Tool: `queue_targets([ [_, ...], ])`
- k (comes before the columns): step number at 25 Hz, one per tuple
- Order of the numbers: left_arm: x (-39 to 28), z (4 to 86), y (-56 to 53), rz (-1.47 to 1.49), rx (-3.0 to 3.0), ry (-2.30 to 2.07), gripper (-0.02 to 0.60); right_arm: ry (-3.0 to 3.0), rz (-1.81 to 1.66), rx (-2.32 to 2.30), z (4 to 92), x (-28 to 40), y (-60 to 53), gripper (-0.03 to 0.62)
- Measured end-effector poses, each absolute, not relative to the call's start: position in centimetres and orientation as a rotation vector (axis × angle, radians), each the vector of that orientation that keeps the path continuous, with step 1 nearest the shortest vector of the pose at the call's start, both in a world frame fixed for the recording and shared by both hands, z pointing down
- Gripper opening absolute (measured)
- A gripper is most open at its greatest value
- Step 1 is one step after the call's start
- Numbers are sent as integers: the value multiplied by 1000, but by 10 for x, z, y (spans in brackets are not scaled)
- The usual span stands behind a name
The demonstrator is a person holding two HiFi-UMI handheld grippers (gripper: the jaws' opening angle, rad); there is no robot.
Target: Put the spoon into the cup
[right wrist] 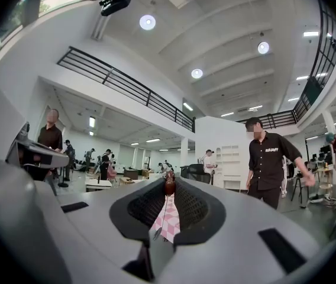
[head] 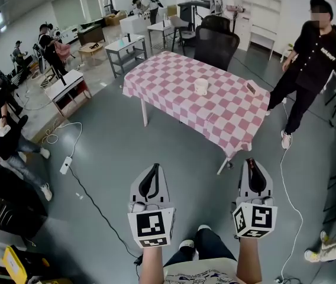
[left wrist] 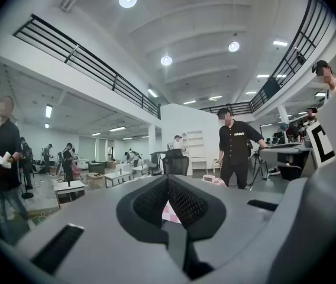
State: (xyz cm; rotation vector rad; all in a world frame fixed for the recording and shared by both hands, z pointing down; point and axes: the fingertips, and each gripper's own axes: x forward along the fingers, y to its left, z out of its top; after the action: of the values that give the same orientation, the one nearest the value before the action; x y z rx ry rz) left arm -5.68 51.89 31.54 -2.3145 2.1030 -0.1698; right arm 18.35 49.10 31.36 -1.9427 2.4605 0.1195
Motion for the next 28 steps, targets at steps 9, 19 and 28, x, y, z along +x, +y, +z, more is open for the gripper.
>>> queue_targets([
  [9,-68,329,463,-198,-2299,2155,11,2497,103,-1938,326,180,428,57],
  [19,-73,318,337,-174,-2220,2213,11,2519,134,-1876,314,183,289,57],
  [28,-71,300,209,-151,-2152,2265,11,2534,134,-1822,297,190,149,57],
])
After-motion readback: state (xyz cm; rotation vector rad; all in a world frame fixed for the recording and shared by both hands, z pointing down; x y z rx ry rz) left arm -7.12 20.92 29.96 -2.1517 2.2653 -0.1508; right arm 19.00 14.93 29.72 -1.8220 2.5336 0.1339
